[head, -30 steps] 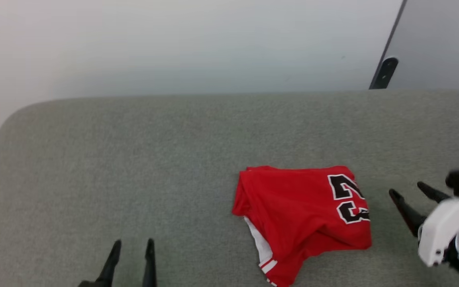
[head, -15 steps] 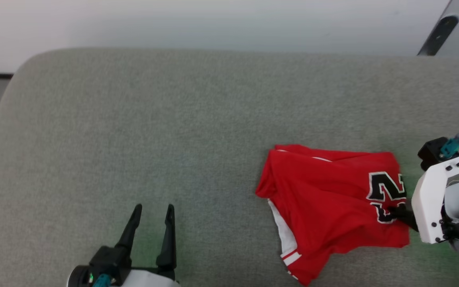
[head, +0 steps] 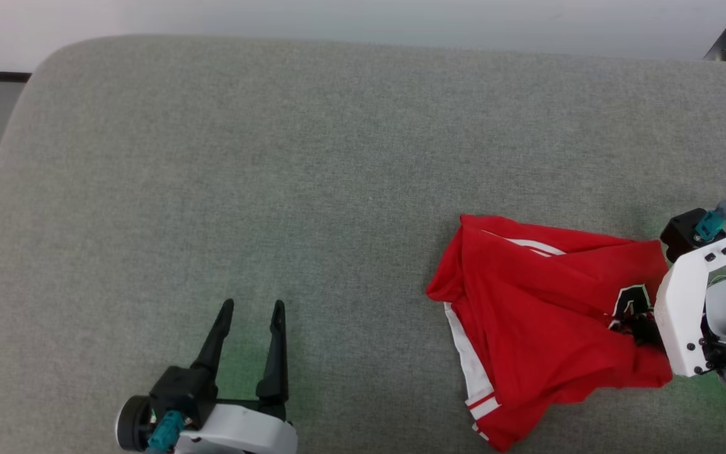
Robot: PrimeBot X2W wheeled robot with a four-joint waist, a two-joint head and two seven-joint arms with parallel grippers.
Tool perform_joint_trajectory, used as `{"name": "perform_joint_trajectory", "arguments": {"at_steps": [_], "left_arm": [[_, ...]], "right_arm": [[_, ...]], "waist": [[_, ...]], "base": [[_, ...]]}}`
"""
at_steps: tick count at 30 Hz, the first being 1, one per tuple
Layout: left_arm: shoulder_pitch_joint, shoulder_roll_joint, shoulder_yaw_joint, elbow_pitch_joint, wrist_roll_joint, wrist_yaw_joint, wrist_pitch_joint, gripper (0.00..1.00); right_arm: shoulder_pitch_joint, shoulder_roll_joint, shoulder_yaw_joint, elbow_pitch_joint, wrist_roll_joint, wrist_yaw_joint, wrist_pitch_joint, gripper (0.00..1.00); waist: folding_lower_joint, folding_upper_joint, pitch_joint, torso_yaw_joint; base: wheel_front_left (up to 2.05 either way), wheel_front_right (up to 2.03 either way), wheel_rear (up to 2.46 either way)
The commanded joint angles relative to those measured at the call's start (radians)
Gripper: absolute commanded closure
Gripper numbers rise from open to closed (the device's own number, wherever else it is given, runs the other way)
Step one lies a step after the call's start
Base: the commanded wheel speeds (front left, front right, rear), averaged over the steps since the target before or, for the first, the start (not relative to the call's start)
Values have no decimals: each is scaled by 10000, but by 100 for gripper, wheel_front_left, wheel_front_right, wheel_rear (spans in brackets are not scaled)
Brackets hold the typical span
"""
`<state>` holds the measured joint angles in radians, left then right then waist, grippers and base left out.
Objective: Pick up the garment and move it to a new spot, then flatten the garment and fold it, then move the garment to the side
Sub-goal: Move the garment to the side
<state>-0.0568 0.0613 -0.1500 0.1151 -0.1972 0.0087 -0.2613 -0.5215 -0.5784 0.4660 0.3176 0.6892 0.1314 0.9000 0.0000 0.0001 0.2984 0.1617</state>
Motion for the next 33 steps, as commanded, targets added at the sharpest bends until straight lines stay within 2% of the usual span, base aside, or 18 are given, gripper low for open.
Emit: {"name": "perform_joint_trajectory", "arguments": {"at_steps": [1, 11, 21, 28, 33], "left_arm": [[-100, -23, 38, 21, 50, -66, -42, 0], [-8, -54, 173, -2, 199, -179, -42, 0], [-239, 10, 199, -88, 433, -379, -43, 0], [-420, 200, 222, -327, 628, -472, -41, 0], [-589, 415, 169, -642, 792, -504, -41, 0]], "right_arm": [[717, 658, 746, 697, 81, -16, -139, 100], [599, 515, -221, 501, 479, -21, -1828, 100], [1060, -583, -2142, -40, 638, -18, -3066, 100], [940, -1500, -3468, 405, -57, -18, -3651, 100], [72, -1896, -4145, 1615, -688, -18, -4291, 100]], "waist": [[0, -1, -33, -28], [0, -1, -281, -587], [0, -1, -219, -1761], [0, -1, 1, -2237], [0, -1, 425, -2303]], "base": [[0, 0, 0], [0, 0, 0], [0, 0, 0], [0, 0, 0], [0, 0, 0]]}}
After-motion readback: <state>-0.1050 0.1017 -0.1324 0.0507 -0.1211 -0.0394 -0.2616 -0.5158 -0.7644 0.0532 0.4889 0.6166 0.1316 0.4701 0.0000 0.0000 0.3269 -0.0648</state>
